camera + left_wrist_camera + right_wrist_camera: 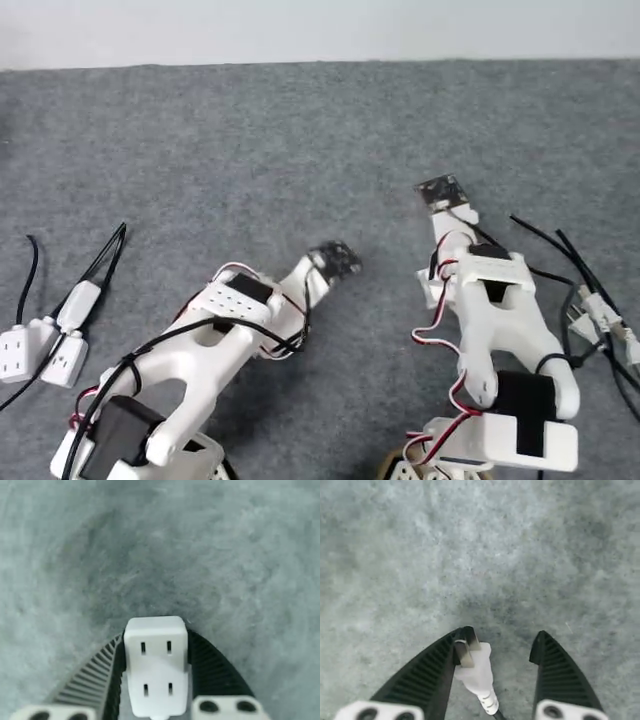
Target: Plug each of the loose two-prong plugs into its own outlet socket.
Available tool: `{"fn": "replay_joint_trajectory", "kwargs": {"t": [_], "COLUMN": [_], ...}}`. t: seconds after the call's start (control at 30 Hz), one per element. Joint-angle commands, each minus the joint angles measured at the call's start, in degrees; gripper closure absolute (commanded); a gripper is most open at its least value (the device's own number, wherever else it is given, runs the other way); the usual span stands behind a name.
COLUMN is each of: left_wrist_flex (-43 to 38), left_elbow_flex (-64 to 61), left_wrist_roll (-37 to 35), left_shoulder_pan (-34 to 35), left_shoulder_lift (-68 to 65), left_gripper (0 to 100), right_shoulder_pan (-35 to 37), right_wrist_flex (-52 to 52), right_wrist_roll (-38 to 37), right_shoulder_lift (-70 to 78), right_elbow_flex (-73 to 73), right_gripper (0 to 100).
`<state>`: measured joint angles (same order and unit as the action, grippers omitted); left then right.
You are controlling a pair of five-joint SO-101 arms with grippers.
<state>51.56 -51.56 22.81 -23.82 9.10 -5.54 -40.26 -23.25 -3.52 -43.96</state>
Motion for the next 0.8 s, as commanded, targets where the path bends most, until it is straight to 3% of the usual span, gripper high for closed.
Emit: {"fn": "replay_joint_trajectory", "kwargs": {"t": [0.0,0.17,0.3,0.43,0.63,0.77], "left_wrist_flex": [7.6,14.9,12.7,8.5,-0.4,3.3], "left_elbow_flex": [6.9,13.4,13.9,13.9,15.3,22.2], "left_wrist_roll": [17.6,26.6,31.3,31.8,31.7,31.6], "left_shoulder_pan": [-2.8,-4.8,-5.1,-7.8,-11.3,-12.0], "left_shoulder_lift": [0.3,0.2,0.1,-1.4,-13.9,-19.3], "left_gripper": [99,99,99,99,99,99], "right_shoulder_pan": [-2.9,-3.5,-3.3,-3.3,-3.3,-3.3], "right_wrist_flex": [2.6,2.8,3.3,3.4,3.5,3.5], "right_wrist_roll": [3.7,4.7,4.7,4.7,4.7,4.7], "right_shoulder_lift": [-0.7,-0.7,-0.7,-0.7,-0.7,-0.6], "right_elbow_flex": [2.6,2.7,2.7,2.7,2.7,2.7], "right_gripper": [85.3,88.2,88.2,88.2,88.2,88.2]}}
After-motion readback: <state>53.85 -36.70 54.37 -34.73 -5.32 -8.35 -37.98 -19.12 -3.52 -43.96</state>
